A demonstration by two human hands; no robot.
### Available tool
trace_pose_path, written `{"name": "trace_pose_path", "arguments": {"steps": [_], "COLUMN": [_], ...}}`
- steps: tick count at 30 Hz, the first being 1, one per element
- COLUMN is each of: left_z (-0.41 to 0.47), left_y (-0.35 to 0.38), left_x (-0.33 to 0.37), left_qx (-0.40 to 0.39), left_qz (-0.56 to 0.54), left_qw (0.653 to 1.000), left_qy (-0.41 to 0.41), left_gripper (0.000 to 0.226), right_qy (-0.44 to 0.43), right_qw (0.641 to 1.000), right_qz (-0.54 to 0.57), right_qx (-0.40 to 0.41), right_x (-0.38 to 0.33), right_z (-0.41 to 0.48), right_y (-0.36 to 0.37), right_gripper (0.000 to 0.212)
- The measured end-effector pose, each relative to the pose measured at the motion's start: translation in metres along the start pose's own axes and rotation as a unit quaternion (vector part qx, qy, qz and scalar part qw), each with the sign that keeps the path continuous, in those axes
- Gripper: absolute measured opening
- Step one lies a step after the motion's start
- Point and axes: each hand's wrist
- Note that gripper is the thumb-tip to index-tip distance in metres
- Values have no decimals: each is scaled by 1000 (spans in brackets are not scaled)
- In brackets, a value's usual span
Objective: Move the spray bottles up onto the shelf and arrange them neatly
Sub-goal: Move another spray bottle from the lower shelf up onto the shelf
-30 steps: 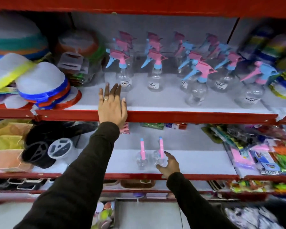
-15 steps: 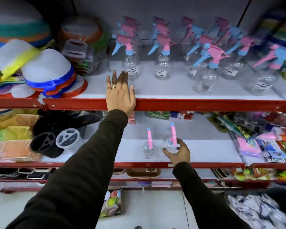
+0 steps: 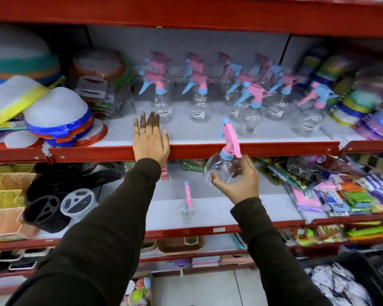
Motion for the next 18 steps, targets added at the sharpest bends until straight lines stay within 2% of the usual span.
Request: {"name": "trace_pose_path", "arguments": {"steps": [5, 10, 18], "left_z": [1, 3, 5], "left_y": [1, 1, 2], "left_x": [0, -1, -2], "left_qx": [3, 8, 2], "left_qz": [-9, -19, -13], "left_qw": [1000, 1000, 1000], "left_qy": [2, 0, -1], "left_gripper": [62, 63, 62], "right_qy": [-36, 22, 89], "right_qw": [999, 999, 996], "right_qz": [4, 4, -30], "right_qx": [33, 25, -9], "right_x": [-25, -35, -32], "right_z": [51, 97, 135], "right_y": [-9, 4, 25], "right_gripper": [54, 68, 72]}}
Point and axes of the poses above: each hand's wrist, its own z-axis towards the middle knuckle, its own y-axis out of the palm, x = y × z, and after that the axes turned 13 degrees about -x, right-handed
